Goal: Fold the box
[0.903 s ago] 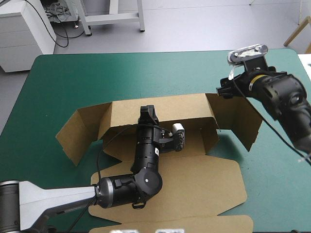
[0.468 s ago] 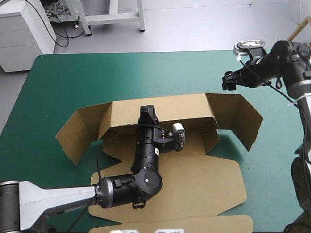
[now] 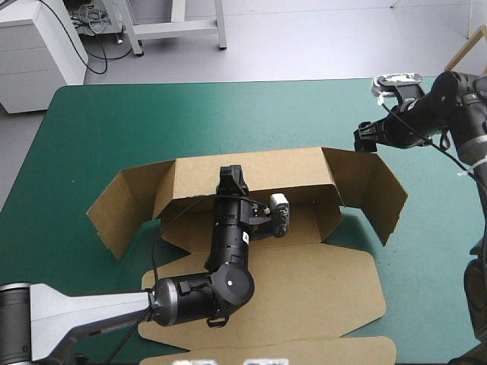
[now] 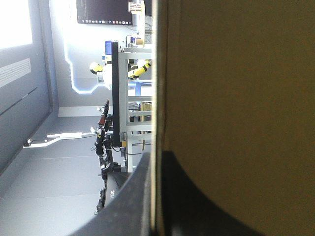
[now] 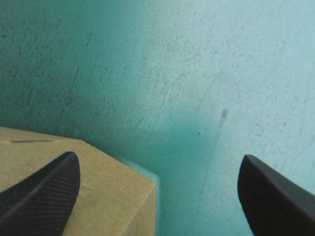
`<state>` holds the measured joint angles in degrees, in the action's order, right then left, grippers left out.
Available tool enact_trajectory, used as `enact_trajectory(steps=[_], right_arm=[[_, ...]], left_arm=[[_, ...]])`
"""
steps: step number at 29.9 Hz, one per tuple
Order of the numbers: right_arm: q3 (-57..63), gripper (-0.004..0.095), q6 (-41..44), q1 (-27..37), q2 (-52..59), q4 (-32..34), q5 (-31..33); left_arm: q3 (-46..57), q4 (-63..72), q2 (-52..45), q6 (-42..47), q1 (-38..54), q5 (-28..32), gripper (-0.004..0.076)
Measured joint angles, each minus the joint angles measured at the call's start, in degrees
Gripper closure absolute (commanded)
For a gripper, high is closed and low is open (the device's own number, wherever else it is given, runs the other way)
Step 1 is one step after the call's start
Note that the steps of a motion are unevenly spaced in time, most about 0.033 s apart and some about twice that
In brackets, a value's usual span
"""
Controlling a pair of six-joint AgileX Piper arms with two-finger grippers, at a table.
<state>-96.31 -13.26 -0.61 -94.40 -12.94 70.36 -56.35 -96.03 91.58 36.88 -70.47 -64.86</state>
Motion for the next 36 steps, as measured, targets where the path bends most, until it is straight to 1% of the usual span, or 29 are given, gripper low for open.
enact_trajectory(steps=[10, 15, 21, 28, 31, 36], right_arm=[[10.7, 0.0149, -0.5, 0.0, 5.8, -0.6, -0.3], [15.2, 0.0149, -2.4, 0.0, 9.3, -3.3, -2.5], [23.0, 0.0149, -5.9, 0.0, 15.3, -7.6, -7.2], [35.8, 0.0149, -16.8, 0.0, 21.7, -18.1, -14.4], [39.6, 0.0149, -22.1, 0.0, 23.2, -21.5, -15.8], [43.1, 0.0149, -29.9, 0.0, 24.1, -26.1, -16.3]], left_arm=[[0.1, 0.0, 0.0, 0.0, 0.0, 0.1, 0.0734], [0.1, 0.6, 0.0, 0.0, 0.0, 0.0, 0.0734], [0.1, 2.5, 0.0, 0.0, 0.0, -0.1, 0.0734], [0.1, 2.3, 0.0, 0.0, 0.0, -0.2, 0.0734], [0.1, 2.1, 0.0, 0.0, 0.0, -0.2, 0.0734], [0.1, 1.2, 0.0, 0.0, 0.0, -0.2, 0.0734]])
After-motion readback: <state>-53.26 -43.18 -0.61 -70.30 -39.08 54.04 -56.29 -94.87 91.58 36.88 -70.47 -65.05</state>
